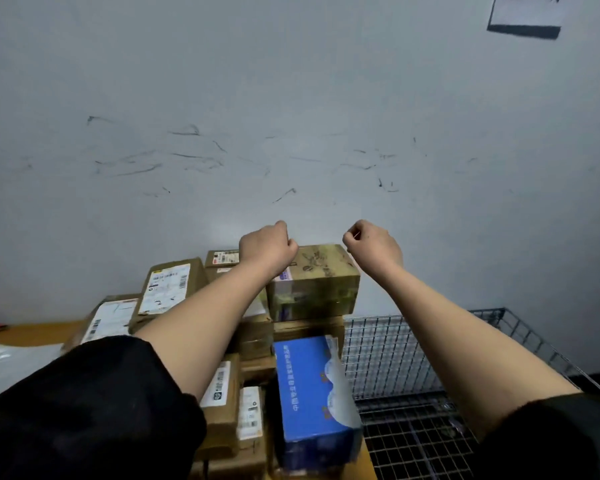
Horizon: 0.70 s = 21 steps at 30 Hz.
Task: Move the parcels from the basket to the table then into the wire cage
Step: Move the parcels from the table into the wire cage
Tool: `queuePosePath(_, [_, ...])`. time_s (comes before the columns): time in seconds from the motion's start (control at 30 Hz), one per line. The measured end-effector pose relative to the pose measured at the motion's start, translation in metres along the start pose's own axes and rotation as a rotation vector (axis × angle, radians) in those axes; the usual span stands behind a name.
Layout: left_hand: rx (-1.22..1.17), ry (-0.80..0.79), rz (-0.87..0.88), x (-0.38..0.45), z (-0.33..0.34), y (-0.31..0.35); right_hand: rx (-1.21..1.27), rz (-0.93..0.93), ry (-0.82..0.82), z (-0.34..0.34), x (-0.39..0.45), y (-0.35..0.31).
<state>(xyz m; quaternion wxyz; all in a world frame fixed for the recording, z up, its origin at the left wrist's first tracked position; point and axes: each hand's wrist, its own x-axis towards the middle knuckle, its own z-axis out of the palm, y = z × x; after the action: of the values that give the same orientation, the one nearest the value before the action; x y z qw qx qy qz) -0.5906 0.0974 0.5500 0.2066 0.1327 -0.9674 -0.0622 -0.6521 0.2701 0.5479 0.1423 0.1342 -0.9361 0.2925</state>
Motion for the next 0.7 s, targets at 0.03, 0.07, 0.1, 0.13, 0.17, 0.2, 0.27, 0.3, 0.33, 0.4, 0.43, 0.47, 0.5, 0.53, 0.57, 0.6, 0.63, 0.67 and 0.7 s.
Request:
queuePosePath(0.03, [0.022, -0.006, -0.006, 0.0, 0.006, 0.011, -0.005, 0.003, -0.011, -0.003, 0.001, 0.012])
queuePosePath(0.07, [0.036, -0.011, -0.019, -0.001, 0.012, 0.022, -0.01, 0.003, -0.024, -0.006, 0.002, 0.024])
queuePosePath(0.1, [0.044, -0.018, -0.034, -0.002, 0.017, 0.031, -0.01, 0.003, -0.037, -0.008, 0.003, 0.035])
queuePosePath(0.13, [0.047, -0.023, -0.052, -0.004, 0.024, 0.044, -0.012, -0.003, -0.053, -0.012, 0.004, 0.048])
queuePosePath(0.17, [0.051, -0.027, -0.071, -0.006, 0.03, 0.055, -0.016, -0.012, -0.071, -0.015, 0.006, 0.06])
queuePosePath(0.2, [0.054, -0.033, -0.092, -0.008, 0.036, 0.067, -0.023, -0.024, -0.087, -0.019, 0.008, 0.073])
queuePosePath(0.27, [0.047, -0.041, -0.134, -0.012, 0.046, 0.087, -0.033, -0.046, -0.11, -0.024, 0.012, 0.093])
queuePosePath(0.3, [0.035, -0.046, -0.157, -0.015, 0.052, 0.098, -0.036, -0.052, -0.122, -0.027, 0.014, 0.105])
queuePosePath(0.33, [0.025, -0.053, -0.178, -0.018, 0.059, 0.107, -0.039, -0.056, -0.135, -0.03, 0.015, 0.115])
queuePosePath(0.4, [0.016, -0.072, -0.21, -0.024, 0.072, 0.124, -0.042, -0.056, -0.166, -0.032, 0.02, 0.135])
queuePosePath(0.43, [0.008, -0.082, -0.22, -0.026, 0.077, 0.129, -0.045, -0.056, -0.179, -0.032, 0.022, 0.143])
queuePosePath(0.47, [-0.005, -0.092, -0.233, -0.029, 0.083, 0.135, -0.047, -0.052, -0.195, -0.032, 0.025, 0.152])
queuePosePath(0.5, [-0.023, -0.101, -0.246, -0.031, 0.087, 0.139, -0.045, -0.044, -0.206, -0.03, 0.027, 0.159])
queuePosePath(0.53, [-0.04, -0.104, -0.256, -0.033, 0.091, 0.142, -0.036, -0.032, -0.218, -0.028, 0.029, 0.166])
queuePosePath(0.57, [-0.056, -0.109, -0.268, -0.034, 0.093, 0.144, -0.026, -0.022, -0.229, -0.024, 0.031, 0.171])
queuePosePath(0.6, [-0.072, -0.114, -0.279, -0.035, 0.096, 0.144, -0.018, -0.016, -0.24, -0.02, 0.032, 0.175])
queuePosePath(0.63, [-0.081, -0.121, -0.288, -0.036, 0.099, 0.143, -0.011, -0.013, -0.252, -0.016, 0.034, 0.177])
queuePosePath(0.67, [-0.083, -0.128, -0.296, -0.035, 0.102, 0.141, -0.006, -0.009, -0.263, -0.011, 0.036, 0.179])
queuePosePath(0.7, [-0.082, -0.137, -0.311, -0.034, 0.105, 0.138, -0.004, -0.009, -0.276, -0.006, 0.038, 0.179])
